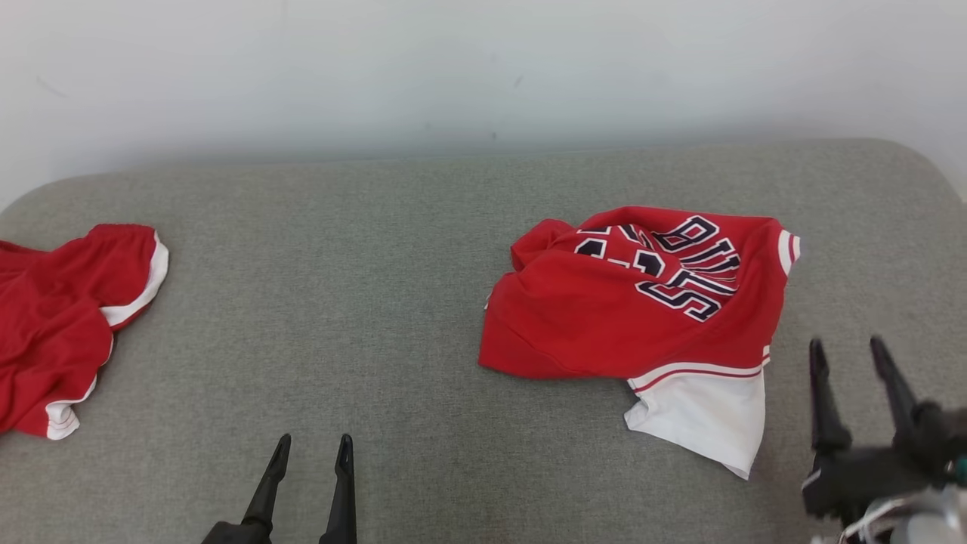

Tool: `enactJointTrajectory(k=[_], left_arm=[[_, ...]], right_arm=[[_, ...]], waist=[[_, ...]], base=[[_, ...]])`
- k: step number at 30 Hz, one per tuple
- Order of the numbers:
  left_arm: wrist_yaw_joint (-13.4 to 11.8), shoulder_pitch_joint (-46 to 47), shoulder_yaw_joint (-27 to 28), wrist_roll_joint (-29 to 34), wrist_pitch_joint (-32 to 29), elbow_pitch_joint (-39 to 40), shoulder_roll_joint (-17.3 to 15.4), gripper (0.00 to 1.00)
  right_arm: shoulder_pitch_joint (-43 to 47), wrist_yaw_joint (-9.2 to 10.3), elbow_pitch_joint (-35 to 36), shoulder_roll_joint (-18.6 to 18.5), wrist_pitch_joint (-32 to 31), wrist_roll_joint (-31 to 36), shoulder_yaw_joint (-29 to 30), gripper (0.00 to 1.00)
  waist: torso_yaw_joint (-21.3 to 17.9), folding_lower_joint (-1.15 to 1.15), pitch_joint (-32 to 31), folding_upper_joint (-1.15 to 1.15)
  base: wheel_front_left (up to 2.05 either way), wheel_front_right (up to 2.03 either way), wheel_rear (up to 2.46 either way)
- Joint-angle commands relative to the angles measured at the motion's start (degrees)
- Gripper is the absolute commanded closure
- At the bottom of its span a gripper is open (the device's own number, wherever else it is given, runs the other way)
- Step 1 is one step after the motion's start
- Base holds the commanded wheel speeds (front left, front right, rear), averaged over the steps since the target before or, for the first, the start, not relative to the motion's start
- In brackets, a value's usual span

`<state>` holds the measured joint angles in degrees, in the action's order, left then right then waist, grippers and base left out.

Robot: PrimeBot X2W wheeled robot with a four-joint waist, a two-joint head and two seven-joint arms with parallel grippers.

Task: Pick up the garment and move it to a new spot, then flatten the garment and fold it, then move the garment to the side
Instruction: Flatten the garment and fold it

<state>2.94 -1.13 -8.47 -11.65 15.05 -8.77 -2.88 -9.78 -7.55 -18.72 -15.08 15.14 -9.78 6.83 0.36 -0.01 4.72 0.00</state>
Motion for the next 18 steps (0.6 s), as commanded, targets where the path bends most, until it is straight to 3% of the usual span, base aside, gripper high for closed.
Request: enactJointTrajectory(k=[1,8,18], left_arm=[[-0.3,-0.1,0.0,0.2,0.2,0.1,0.0,0.00],[0.2,0.9,-0.1,0.5,0.2,-0.1,0.0,0.00],[0.6,1.1,0.1,0.6,0.2,-0.5,0.0,0.00]], right_arm=[[1.8,0.13,0.8,1.2,0.0,-0.3,0.1,0.00],[6.8,0.13,-1.5,5.7,0.0,-0.2,-1.3,0.00],[4.4,0.13,-13.3,7.3,0.0,1.3,-0.6,0.00]], waist=[[-0.4,0.01,0.3,0.00],[0.2,0.01,1.2,0.00],[2.4,0.01,1.6,0.00]], base=[[0.00,0.00,0.00],[0.00,0.00,0.00],[0.00,0.00,0.00]])
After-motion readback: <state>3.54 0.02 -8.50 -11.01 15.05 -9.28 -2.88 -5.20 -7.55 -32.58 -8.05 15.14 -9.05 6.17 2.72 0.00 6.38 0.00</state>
